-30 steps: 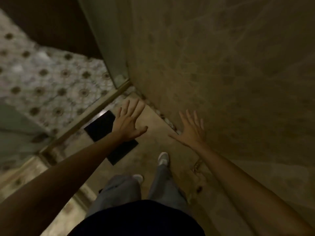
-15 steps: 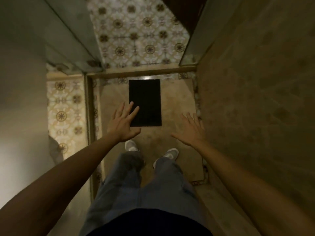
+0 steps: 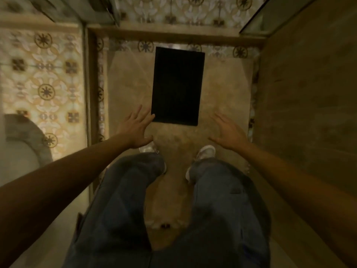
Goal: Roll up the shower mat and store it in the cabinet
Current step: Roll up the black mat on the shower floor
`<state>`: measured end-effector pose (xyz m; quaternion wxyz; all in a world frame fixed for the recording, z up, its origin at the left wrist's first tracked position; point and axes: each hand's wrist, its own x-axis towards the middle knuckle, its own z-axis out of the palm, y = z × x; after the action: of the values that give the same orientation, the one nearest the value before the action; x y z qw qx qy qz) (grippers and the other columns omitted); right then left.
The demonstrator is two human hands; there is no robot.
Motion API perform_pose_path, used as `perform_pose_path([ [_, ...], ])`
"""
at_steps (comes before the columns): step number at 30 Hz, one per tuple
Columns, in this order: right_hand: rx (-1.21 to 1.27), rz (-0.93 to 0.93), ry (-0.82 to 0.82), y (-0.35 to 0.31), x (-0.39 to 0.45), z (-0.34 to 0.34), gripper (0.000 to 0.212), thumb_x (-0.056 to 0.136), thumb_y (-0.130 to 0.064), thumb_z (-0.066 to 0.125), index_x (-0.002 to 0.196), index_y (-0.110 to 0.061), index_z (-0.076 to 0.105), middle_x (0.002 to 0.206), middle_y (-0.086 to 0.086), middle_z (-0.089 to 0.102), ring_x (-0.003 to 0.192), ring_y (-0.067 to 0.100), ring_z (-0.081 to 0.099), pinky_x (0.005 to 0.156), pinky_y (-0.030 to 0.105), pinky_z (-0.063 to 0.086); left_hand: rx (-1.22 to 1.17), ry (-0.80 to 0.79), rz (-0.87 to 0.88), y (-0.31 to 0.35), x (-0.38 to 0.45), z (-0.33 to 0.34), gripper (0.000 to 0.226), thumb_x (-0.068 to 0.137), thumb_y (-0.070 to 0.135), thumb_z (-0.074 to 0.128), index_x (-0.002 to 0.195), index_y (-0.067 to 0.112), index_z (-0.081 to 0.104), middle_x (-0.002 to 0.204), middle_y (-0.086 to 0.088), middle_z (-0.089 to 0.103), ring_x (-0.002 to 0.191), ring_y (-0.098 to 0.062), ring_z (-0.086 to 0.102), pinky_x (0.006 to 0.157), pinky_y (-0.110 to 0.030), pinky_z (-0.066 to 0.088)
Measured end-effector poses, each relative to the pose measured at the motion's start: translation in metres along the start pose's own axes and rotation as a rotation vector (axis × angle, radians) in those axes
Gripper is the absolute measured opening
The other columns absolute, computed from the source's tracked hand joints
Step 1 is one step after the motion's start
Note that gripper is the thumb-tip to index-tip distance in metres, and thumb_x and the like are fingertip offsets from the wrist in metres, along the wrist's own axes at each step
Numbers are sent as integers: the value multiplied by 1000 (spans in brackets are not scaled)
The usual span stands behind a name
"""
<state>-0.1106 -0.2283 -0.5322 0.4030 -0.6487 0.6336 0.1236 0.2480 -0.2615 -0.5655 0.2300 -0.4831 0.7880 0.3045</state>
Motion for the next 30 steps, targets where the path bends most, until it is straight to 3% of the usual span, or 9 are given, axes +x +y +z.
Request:
perform_pose_path([
  [4,-7,-140,98,36,85,65,68,92,-21,75,151,-9,43,154,17,47,140,33,45,110,34,33,105,-25,73,-21,93,71,86,95,55,50,160,25,3,168,-3,-12,151,-28,-22,123,-49,-3],
  [7,-50,-279,-36,69,153,122,70,94,-20,73,154,-8,38,162,15,33,147,32,36,118,38,26,254,-89,201,-37,165,119,87,95,58,47,159,29,-5,168,-2,-16,152,-30,-20,125,-51,1],
  [12,-355,-447,-176,121,233,201,81,97,-42,66,161,-22,20,170,2,12,154,27,18,123,45,26,372,-131,423,-62,258,170,88,96,54,48,158,31,-10,166,1,-20,153,-30,-17,125,-49,10],
  [18,-363,-523,3,147,278,261,70,95,-34,69,155,-14,38,164,10,32,146,31,35,111,49,46,331,-106,517,-82,295,221,87,96,52,52,158,33,-6,165,6,-22,153,-26,-16,124,-47,12],
  [20,-388,-575,114,154,292,274,60,92,-29,73,145,-10,51,153,17,46,134,35,48,95,51,56,372,-39,527,-94,293,238,81,94,55,52,160,32,10,169,-2,-6,153,-31,6,117,-48,29],
  [22,-375,-641,204,163,307,282,46,93,-26,72,133,-7,60,138,21,54,119,38,54,82,52,58,434,129,552,-105,292,252,75,89,54,61,154,26,36,158,-17,29,130,-36,37,94,-47,46],
  [23,-358,-671,239,169,313,283,41,95,-27,69,130,-7,62,131,21,56,112,36,56,79,51,57,426,187,558,-109,293,258,72,86,51,67,149,23,44,146,-20,40,117,-36,44,84,-46,50],
  [26,-363,-745,303,181,321,284,37,102,-32,60,133,-11,63,118,17,59,97,31,57,71,48,55,268,286,580,-115,302,267,59,86,42,71,138,21,52,123,-19,45,96,-32,47,68,-47,54],
  [30,-317,-729,330,185,316,284,35,105,-24,58,138,-13,62,116,12,67,93,29,62,68,47,56,195,313,616,-117,305,271,55,87,25,73,138,10,58,113,-16,58,91,-32,53,67,-45,56],
])
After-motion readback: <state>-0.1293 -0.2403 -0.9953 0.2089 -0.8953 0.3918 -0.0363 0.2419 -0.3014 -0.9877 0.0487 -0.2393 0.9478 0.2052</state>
